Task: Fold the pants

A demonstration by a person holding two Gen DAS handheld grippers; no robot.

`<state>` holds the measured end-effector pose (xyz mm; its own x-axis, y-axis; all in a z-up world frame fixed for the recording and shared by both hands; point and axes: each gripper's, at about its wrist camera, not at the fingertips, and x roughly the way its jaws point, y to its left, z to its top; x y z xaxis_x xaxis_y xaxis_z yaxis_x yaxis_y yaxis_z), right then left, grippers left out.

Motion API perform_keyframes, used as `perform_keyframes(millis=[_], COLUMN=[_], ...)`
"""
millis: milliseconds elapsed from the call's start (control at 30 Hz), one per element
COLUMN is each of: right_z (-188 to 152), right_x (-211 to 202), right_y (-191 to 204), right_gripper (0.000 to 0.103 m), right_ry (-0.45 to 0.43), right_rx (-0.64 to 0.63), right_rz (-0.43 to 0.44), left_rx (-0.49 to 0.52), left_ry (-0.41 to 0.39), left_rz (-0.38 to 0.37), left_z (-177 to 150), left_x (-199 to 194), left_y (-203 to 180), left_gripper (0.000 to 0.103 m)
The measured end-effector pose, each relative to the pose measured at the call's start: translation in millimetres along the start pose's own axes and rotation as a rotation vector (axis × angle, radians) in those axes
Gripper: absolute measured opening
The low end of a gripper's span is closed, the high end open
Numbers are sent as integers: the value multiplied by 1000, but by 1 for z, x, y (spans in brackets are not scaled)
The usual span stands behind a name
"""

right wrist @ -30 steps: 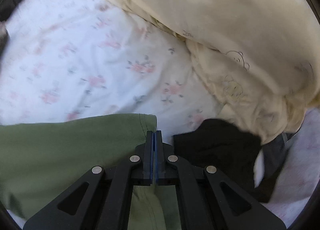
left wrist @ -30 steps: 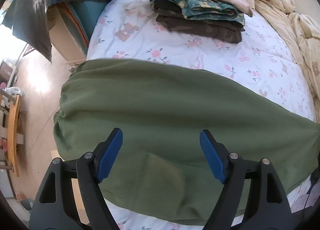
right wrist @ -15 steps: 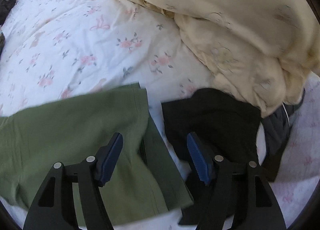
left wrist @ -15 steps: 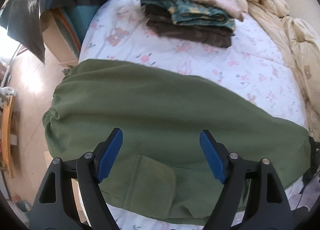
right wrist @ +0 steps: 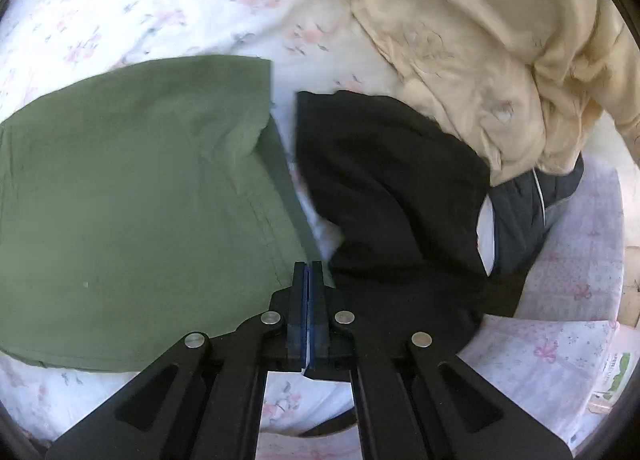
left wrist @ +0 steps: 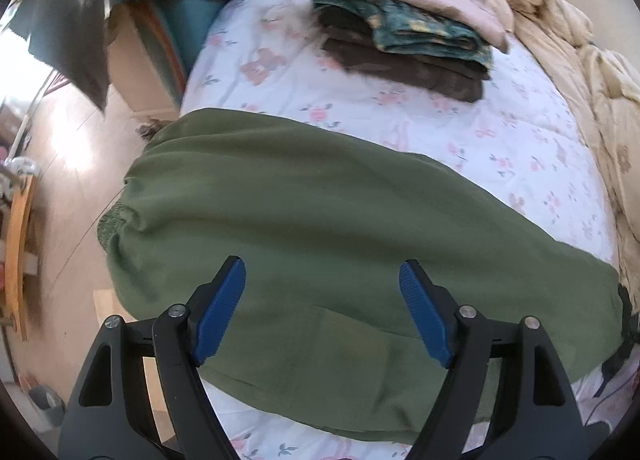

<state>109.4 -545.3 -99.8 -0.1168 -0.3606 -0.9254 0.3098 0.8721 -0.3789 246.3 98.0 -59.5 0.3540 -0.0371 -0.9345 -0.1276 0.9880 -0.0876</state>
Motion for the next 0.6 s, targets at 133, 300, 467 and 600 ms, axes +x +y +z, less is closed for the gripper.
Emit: perform_keyframes(millis=[133,300,467,600], right_z=[-2,-2,3,-8], right_x=[29,31,-34,-106], right_y=[-6,14,38,85], right_gripper=[0,11,78,78], right_ry=[80,79,-75,-283], right_rx=[-64,-106,-98,-84], right_rz=[-205,-162,-114,169], left_rx=[-11,-23,-59,-225], left_ry=[-16,-16,-9,-65], left_rz=[42,91,136,147], left_z=[1,1,5,4], left_x=[0,2,3,-21], left_y=[8,24,54,116], left_gripper=[77,77,77,77])
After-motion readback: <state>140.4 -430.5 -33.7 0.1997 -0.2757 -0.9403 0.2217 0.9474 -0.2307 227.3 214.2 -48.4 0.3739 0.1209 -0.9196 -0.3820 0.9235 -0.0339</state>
